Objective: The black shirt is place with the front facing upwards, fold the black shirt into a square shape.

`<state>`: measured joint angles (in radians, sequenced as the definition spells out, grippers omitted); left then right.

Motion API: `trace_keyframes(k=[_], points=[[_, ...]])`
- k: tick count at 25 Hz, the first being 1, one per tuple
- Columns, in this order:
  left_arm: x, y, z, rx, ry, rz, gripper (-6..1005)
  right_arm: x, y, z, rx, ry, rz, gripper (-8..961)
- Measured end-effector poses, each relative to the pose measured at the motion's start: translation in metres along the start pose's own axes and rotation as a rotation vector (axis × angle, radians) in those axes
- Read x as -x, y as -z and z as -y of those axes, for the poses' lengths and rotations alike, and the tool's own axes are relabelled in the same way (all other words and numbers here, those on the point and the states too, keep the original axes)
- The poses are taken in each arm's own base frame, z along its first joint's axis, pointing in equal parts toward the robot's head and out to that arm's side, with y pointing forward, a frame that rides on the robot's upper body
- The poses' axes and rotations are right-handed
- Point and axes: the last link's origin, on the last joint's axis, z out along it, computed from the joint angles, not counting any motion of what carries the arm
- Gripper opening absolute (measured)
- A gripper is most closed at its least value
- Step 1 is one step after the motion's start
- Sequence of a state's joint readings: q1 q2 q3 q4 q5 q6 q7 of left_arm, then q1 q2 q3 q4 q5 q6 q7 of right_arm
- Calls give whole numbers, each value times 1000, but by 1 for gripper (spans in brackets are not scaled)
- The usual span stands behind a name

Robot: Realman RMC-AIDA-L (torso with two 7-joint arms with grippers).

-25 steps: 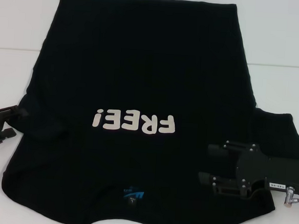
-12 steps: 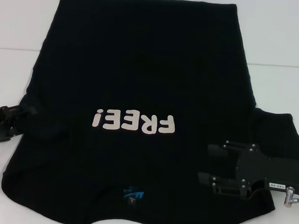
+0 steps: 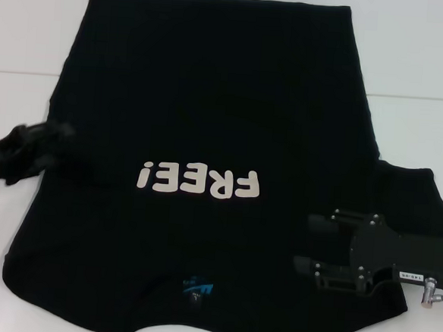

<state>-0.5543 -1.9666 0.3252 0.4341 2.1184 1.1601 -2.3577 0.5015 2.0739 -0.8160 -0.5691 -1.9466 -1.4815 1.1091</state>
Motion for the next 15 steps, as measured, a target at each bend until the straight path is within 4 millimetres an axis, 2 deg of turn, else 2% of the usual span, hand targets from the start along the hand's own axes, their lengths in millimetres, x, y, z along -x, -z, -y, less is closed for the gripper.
trace_keyframes(k=[5, 9, 12, 15], points=[[4, -20, -29, 92, -43, 40, 750, 0, 0, 0, 1, 0, 2, 758], [8, -34, -44, 120, -91, 58, 749, 1, 0, 0, 0, 0, 4, 758], [10, -37, -45, 112, -108, 62, 748, 1, 0, 0, 1, -1, 5, 758], [9, -31, -40, 109, -99, 66, 747, 0, 0, -1, 0, -3, 7, 758]])
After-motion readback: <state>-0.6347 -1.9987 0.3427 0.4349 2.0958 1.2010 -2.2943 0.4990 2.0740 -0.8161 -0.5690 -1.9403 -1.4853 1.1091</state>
